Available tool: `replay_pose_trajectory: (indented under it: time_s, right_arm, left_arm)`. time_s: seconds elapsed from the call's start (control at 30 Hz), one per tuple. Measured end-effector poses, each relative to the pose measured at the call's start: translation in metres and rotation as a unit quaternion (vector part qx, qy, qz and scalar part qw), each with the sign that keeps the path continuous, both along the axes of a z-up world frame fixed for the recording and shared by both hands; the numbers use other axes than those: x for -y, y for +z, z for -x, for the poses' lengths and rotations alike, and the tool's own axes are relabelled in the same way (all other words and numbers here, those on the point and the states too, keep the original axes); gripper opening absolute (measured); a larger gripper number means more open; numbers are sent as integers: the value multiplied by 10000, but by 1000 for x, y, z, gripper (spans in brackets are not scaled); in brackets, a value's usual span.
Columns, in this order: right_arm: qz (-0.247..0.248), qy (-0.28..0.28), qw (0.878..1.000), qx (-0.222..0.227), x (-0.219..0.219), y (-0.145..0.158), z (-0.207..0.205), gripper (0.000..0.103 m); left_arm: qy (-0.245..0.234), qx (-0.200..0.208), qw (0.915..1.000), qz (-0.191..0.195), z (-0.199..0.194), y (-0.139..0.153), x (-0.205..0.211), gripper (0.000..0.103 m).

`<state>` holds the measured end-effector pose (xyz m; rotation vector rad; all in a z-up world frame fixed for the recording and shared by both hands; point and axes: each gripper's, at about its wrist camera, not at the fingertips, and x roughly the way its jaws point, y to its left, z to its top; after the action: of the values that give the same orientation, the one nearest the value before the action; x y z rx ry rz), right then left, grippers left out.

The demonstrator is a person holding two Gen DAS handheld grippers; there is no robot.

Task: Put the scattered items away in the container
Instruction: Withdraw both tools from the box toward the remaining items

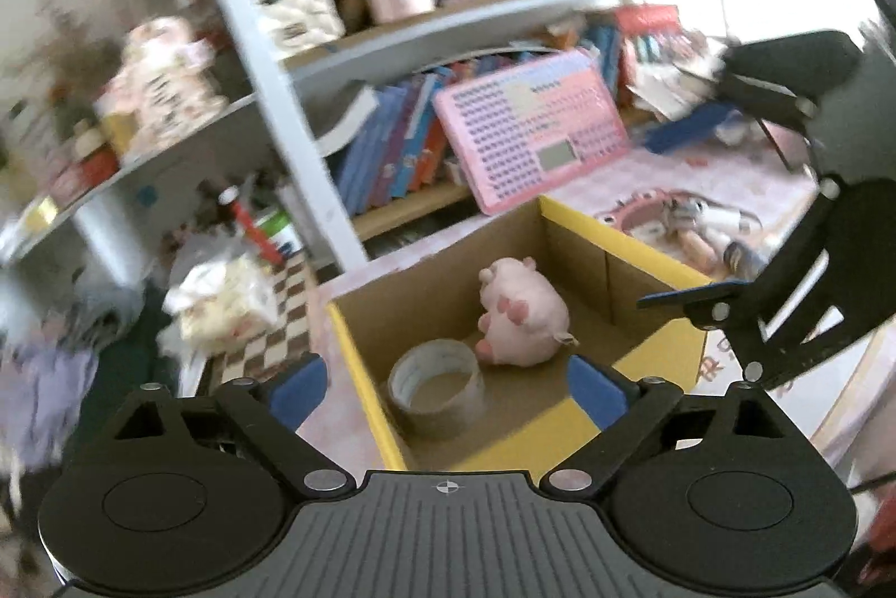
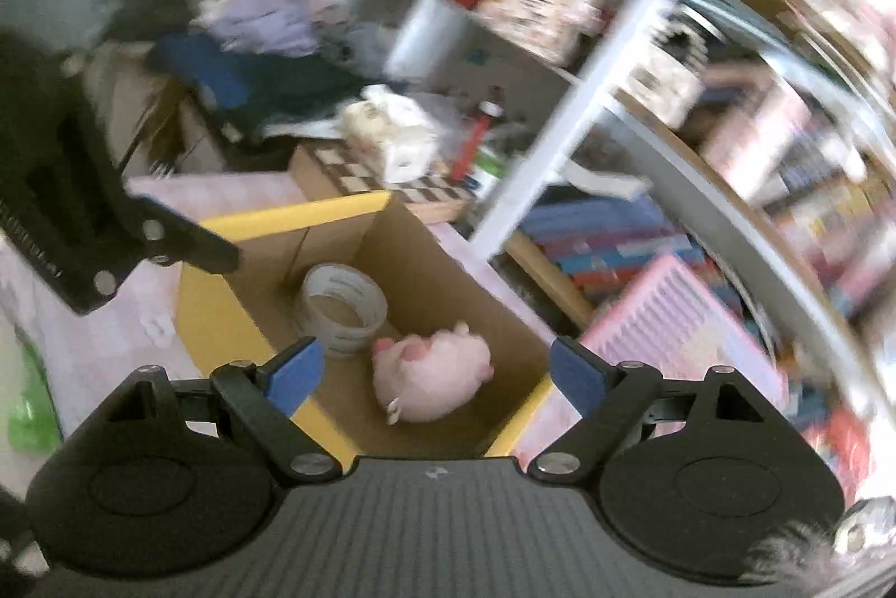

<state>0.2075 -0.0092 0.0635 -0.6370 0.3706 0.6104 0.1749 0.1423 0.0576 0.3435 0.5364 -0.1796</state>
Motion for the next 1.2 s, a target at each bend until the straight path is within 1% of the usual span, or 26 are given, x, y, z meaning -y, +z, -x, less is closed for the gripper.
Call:
replay_pose_trajectory:
  time_s: [0.07, 0.2, 0.3, 0.37, 0.43, 0.53, 0.6, 0.73, 0.9, 1.0, 1.2]
  right_arm:
    - [-368, -443, 9982, -143, 6, -2, 13, 89]
    - [-909, -1230, 9875, -370, 17, -10, 37, 89]
    - [-1337, -1805, 9729, -553, 30, -15, 53, 89]
    - [-1599, -2163, 9607, -685, 40, -18, 62, 89]
    - [-1711, -2441, 9518, -729, 49, -23, 72, 89]
    - [-1721, -2799, 9413, -773, 58, -30, 81, 89]
    - [-1788, -2939, 9350, -865, 65, -34, 87, 89]
    - [-1770, -3103, 9272, -1124, 71, -43, 95, 89]
    - [-1697, -3170, 9212, -1489, 74, -55, 103, 91]
    - [-1614, -3194, 9182, -1697, 75, -62, 108, 92]
    - [-1523, -3280, 9131, -1882, 81, -70, 114, 94]
  left_arm:
    - [193, -2, 9996, 206, 13, -2, -4, 95]
    - [652, 31, 9959, 632, 33, -3, -13, 95]
    - [966, 3, 9904, 985, 45, -7, -20, 95]
    - [1084, -76, 9873, 1163, 52, -12, -21, 95]
    - [1124, -172, 9861, 1211, 57, -18, -19, 95]
    - [1130, -344, 9859, 1186, 64, -29, -14, 95]
    - [1131, -467, 9848, 1230, 69, -34, -11, 95]
    - [1074, -707, 9835, 1275, 73, -42, -3, 95]
    - [798, -1065, 9831, 1254, 77, -54, 13, 95]
    - [678, -1317, 9813, 1228, 77, -62, 21, 95]
    - [393, -1701, 9778, 1156, 75, -72, 37, 95]
